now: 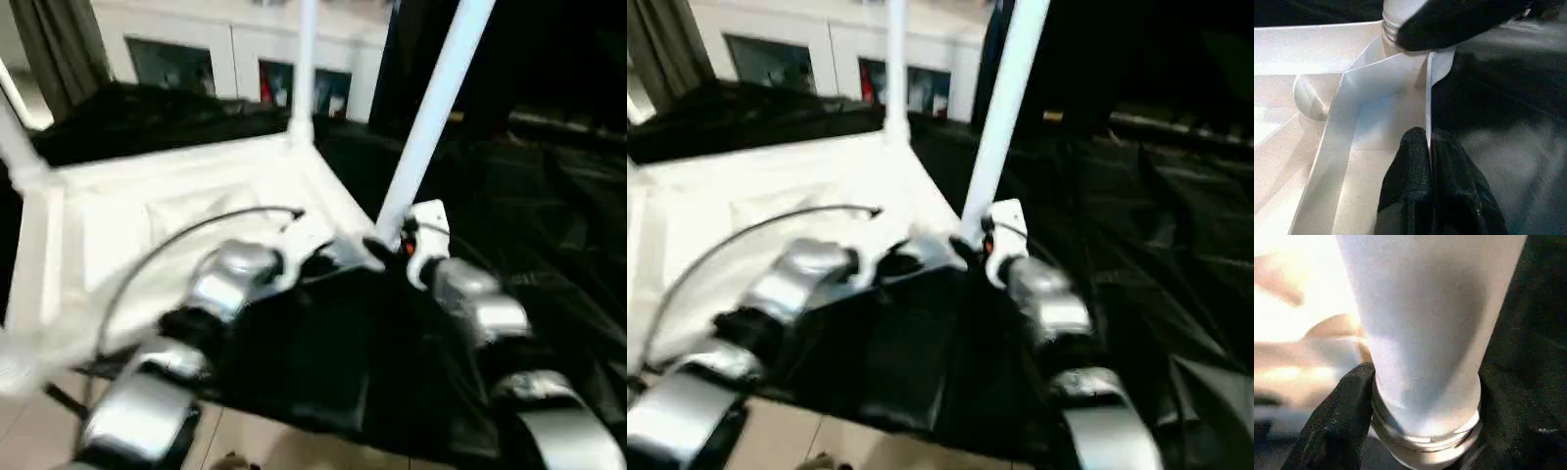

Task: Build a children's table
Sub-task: Rotate leg to tighten

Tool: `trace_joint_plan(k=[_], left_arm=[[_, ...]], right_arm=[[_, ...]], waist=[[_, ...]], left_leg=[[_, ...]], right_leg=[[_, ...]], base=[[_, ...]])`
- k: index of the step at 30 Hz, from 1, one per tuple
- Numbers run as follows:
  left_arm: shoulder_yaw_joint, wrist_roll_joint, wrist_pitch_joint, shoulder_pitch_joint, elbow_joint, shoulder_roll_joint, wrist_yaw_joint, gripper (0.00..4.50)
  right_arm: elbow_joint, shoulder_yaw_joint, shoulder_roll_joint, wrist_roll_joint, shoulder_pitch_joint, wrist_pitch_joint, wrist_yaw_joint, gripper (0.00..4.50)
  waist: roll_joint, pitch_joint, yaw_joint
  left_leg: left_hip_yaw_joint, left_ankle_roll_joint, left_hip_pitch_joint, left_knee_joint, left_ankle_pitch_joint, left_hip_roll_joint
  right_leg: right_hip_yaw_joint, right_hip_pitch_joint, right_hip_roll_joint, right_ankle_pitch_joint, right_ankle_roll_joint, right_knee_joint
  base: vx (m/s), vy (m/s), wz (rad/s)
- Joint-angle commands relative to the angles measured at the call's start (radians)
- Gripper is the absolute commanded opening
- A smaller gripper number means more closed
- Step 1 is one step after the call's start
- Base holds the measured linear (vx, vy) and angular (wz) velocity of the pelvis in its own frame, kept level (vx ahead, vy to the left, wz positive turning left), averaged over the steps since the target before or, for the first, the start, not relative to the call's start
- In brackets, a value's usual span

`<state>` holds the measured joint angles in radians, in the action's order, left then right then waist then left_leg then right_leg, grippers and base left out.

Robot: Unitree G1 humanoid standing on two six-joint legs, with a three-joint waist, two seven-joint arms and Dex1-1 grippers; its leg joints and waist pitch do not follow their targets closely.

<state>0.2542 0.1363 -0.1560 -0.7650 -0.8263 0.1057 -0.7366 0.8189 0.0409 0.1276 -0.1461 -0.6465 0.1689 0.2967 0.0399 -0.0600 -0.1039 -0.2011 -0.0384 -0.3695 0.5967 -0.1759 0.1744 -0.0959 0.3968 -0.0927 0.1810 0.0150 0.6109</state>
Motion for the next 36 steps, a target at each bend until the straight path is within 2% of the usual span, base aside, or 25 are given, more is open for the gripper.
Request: trace_joint_plan(k=[1, 4, 5, 8, 9, 11, 12, 16, 18, 22, 23, 26, 28, 29, 33, 36], left_arm=[[-0.041, -0.014, 0.012, -0.035, -0.038, -0.054, 0.132, 0.00], [-0.037, -0.002, 0.024, -0.048, -0.069, -0.083, 0.168, 0.00], [-0.032, 0.000, 0.035, -0.049, -0.074, -0.086, 0.160, 0.00], [-0.020, 0.002, 0.054, -0.049, -0.079, -0.080, 0.132, 0.00], [-0.016, -0.001, 0.070, -0.046, -0.080, -0.074, 0.108, 0.00], [-0.010, -0.007, 0.088, -0.031, -0.061, -0.047, 0.052, 0.00], [-0.008, -0.010, 0.098, -0.022, -0.050, -0.034, 0.024, 0.00], [-0.012, -0.024, 0.120, -0.006, -0.027, -0.009, -0.021, 0.00], [-0.019, -0.043, 0.137, 0.009, -0.003, 0.006, -0.061, 0.00], [-0.016, -0.075, 0.161, 0.040, 0.059, 0.051, -0.171, 0.00], [-0.015, -0.089, 0.166, 0.048, 0.076, 0.060, -0.209, 0.00], [-0.001, -0.123, 0.159, 0.074, 0.144, 0.094, -0.334, 0.00], [0.004, -0.129, 0.148, 0.083, 0.166, 0.106, -0.369, 0.00], [0.007, -0.134, 0.138, 0.093, 0.189, 0.121, -0.407, 0.00], [0.008, -0.149, 0.123, 0.105, 0.217, 0.136, -0.443, 0.00], [0.004, -0.160, 0.113, 0.111, 0.232, 0.138, -0.452, 0.00]], right_arm=[[0.093, 0.035, -0.030, 0.025, 0.002, 0.006, -0.168, 2.77], [0.110, 0.023, -0.062, 0.030, -0.021, -0.032, -0.164, 2.77], [0.112, 0.010, -0.065, 0.039, -0.029, -0.044, -0.157, 2.77], [0.113, 0.003, -0.066, 0.045, -0.039, -0.078, -0.137, 2.77], [0.112, 0.010, -0.065, 0.036, -0.042, -0.097, -0.119, 3.32], [0.083, -0.005, -0.037, 0.048, -0.037, -0.140, -0.072, 3.46], [0.075, -0.015, -0.017, 0.058, -0.035, -0.148, -0.048, 3.56], [0.053, -0.020, 0.028, 0.059, -0.031, -0.146, 0.020, 3.87], [0.022, -0.031, 0.066, 0.058, -0.021, -0.137, 0.096, 4.01], [-0.128, -0.117, 0.178, 0.029, 0.042, -0.061, 0.414, 4.34], [-0.160, -0.140, 0.208, 0.026, 0.058, -0.054, 0.482, 4.34], [-0.235, -0.195, 0.284, 0.015, 0.098, -0.026, 0.648, 4.34], [-0.262, -0.207, 0.304, 0.007, 0.111, -0.007, 0.694, 4.34], [-0.300, -0.221, 0.328, 0.000, 0.127, 0.019, 0.745, 4.34], [-0.319, -0.220, 0.331, -0.004, 0.134, 0.038, 0.757, 4.34], [-0.335, -0.219, 0.333, -0.011, 0.138, 0.055, 0.765, 4.34]], waist=[[0.005, 0.068, 0.003], [0.005, 0.069, -0.007], [0.007, 0.071, -0.010], [0.006, 0.069, -0.010], [0.009, 0.068, -0.009], [0.010, 0.068, -0.011], [0.012, 0.069, -0.009], [0.014, 0.069, -0.009], [0.013, 0.069, -0.012], [0.015, 0.068, -0.013], [0.015, 0.069, -0.015], [0.014, 0.067, -0.018], [0.013, 0.067, -0.018], [0.013, 0.064, -0.021], [0.013, 0.063, -0.027], [0.014, 0.065, -0.032]], left_leg=[[0.033, -0.026, 0.024, -0.079, -0.252, 0.063], [0.032, -0.010, 0.021, -0.078, -0.241, 0.063], [0.032, 0.007, 0.015, -0.078, -0.220, 0.062], [0.032, 0.016, 0.015, -0.079, -0.222, 0.063], [0.032, 0.015, 0.014, -0.080, -0.233, 0.063], [0.034, 0.013, 0.014, -0.080, -0.239, 0.063], [0.033, 0.018, 0.010, -0.079, -0.230, 0.062], [0.030, 0.039, 0.011, -0.077, -0.199, 0.064], [0.030, 0.049, 0.008, -0.075, -0.185, 0.063], [0.030, 0.072, 0.008, -0.075, -0.193, 0.066], [0.030, 0.081, 0.007, -0.073, -0.187, 0.066], [0.029, 0.081, 0.007, -0.073, -0.188, 0.069], [0.028, 0.078, 0.008, -0.072, -0.192, 0.069], [0.029, 0.072, 0.009, -0.073, -0.205, 0.071], [0.031, 0.052, 0.013, -0.077, -0.226, 0.073], [0.031, 0.044, 0.012, -0.076, -0.215, 0.071]], right_leg=[[0.063, -0.031, -0.086, 0.296, 0.191, -0.087], [0.063, -0.037, -0.087, 0.275, 0.183, -0.086], [0.063, -0.042, -0.086, 0.241, 0.180, -0.081], [0.062, -0.041, -0.087, 0.243, 0.181, -0.083], [0.061, -0.042, -0.087, 0.267, 0.177, -0.085], [0.060, -0.044, -0.089, 0.295, 0.165, -0.089], [0.061, -0.044, -0.088, 0.286, 0.163, -0.086], [0.062, -0.044, -0.087, 0.245, 0.178, -0.081], [0.061, -0.047, -0.086, 0.235, 0.180, -0.079], [0.062, -0.049, -0.083, 0.220, 0.182, -0.078], [0.061, -0.050, -0.084, 0.210, 0.189, -0.076], [0.060, -0.047, -0.083, 0.220, 0.203, -0.076], [0.060, -0.046, -0.084, 0.230, 0.209, -0.077], [0.060, -0.044, -0.083, 0.257, 0.205, -0.078], [0.062, -0.039, -0.087, 0.309, 0.188, -0.083], [0.062, -0.040, -0.086, 0.294, 0.188, -0.081]], base=[[0.000, 0.000, 0.00], [0.000, 0.000, 0.00], [0.000, 0.000, 0.00], [0.000, 0.000, 0.00], [0.000, 0.000, 0.00], [0.000, 0.000, 0.00], [0.000, 0.000, 0.00], [0.000, 0.000, 0.00], [0.000, 0.000, 0.00], [0.000, 0.000, 0.00], [0.000, 0.000, 0.00], [0.000, 0.000, 0.00], [0.000, 0.000, 0.00], [0.000, 0.000, 0.00], [0.000, 0.000, 0.00], [0.000, 0.000, 0.00]])
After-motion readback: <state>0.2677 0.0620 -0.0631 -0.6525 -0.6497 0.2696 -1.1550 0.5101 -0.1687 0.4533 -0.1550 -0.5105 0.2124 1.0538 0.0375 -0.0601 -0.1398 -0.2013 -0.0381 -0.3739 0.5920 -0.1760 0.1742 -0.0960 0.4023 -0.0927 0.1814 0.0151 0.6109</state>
